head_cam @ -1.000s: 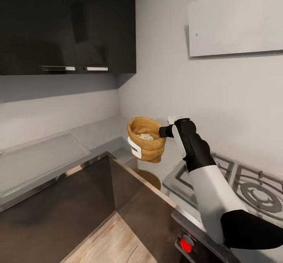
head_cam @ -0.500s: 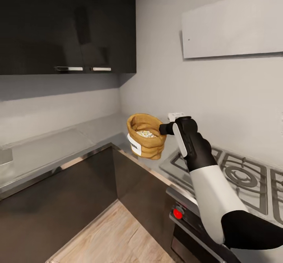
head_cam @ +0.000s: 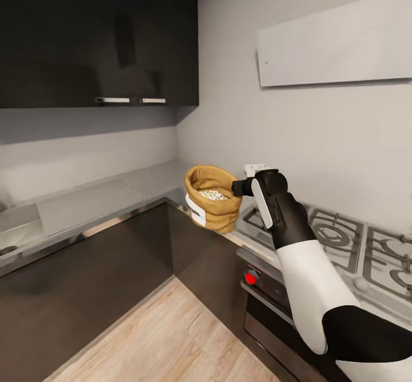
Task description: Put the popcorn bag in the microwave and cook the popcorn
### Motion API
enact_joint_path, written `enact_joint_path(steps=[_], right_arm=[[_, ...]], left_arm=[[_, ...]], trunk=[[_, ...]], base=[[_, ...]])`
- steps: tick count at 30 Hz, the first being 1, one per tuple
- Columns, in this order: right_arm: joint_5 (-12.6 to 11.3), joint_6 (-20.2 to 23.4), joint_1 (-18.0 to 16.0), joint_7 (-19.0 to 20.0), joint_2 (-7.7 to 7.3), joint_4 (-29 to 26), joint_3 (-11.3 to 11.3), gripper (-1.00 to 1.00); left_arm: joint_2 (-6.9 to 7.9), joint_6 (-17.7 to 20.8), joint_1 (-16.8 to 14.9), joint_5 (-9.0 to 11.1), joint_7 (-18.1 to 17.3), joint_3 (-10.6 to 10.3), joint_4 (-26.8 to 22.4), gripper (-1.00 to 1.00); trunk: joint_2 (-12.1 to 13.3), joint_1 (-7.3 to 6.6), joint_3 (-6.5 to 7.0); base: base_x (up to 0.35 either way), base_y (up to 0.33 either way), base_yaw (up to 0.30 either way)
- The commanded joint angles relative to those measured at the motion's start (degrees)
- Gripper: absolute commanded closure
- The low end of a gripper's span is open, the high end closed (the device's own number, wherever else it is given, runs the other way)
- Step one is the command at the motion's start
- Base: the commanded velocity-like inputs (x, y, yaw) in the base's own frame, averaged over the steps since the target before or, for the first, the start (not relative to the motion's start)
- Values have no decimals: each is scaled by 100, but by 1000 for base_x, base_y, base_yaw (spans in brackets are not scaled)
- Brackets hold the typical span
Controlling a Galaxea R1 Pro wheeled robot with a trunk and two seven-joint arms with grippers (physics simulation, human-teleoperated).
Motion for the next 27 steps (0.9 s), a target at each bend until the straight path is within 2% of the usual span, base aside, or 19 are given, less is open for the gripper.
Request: enact_joint_path(steps=[1, 24, 27], right_arm=[[-11, 23, -7, -35, 1, -1, 6, 100], [-25, 23, -9, -33, 1, 77, 6, 100], [-28, 23, -8, -29, -87, 80, 7, 100]], left_arm=[[-1, -14, -1, 28, -7, 1, 0, -100], [-2, -17, -1, 28, -7, 1, 0, -100], [-3, -15, -1, 28, -7, 1, 0, -100]], trunk=[[-5, -3, -6], [-5, -3, -6], [-5, -3, -6]], base=[[-345, 0, 0], [-345, 0, 0], [-345, 0, 0]])
